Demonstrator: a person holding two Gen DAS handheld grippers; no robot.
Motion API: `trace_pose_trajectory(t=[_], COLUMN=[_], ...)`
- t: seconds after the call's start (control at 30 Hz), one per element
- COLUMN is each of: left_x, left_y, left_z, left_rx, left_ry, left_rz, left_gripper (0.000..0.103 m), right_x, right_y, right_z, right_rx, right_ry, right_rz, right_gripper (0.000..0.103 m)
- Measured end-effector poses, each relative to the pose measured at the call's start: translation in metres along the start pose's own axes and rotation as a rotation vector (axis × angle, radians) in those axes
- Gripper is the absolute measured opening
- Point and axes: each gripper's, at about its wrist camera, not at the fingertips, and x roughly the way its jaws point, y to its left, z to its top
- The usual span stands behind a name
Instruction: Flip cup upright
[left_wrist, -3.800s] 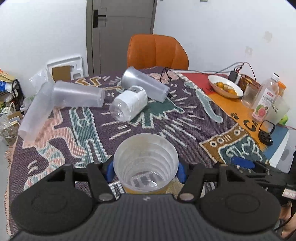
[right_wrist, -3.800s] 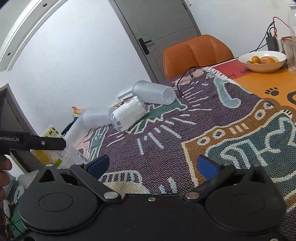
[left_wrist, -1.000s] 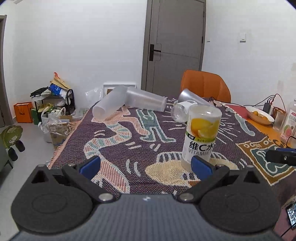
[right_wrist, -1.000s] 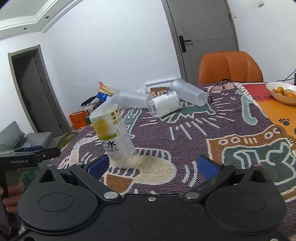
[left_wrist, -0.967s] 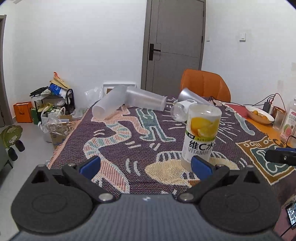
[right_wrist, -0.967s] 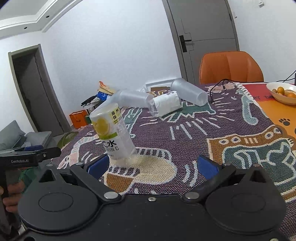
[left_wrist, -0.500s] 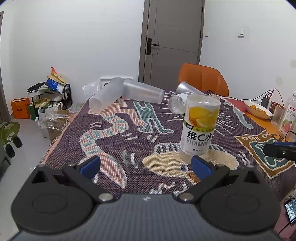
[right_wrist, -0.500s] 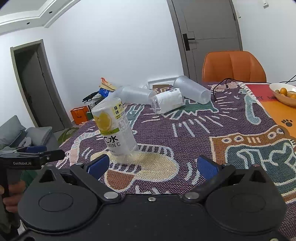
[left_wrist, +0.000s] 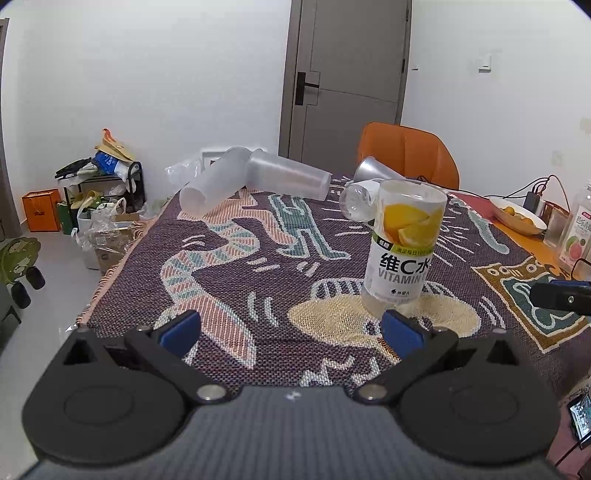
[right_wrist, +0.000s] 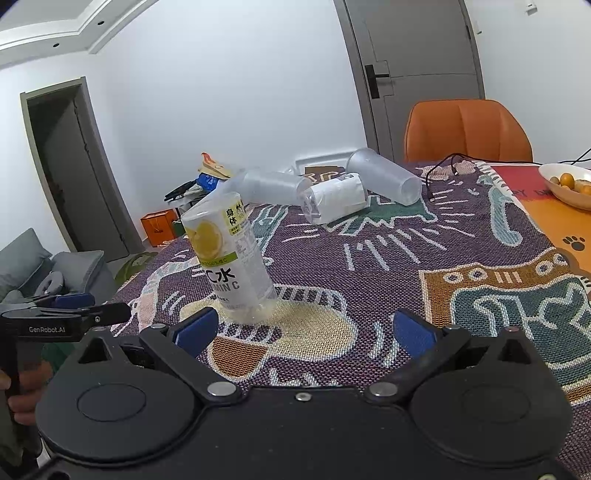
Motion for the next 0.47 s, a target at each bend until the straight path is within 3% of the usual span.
trace_pose_trajectory(t=[0.47], left_x=[-0.0038], left_y=[0.0002], left_z=[-0.0008], left_rx=[0.015], left_ry=[-0.013], left_rz=[-0.002], left_gripper=[0.103], right_x=[0.0008], right_y=[0.0007], right_z=[-0.0006], right_rx=[-0.004], right_ry=[0.002], right_rz=[-0.005], right_gripper=[0.103])
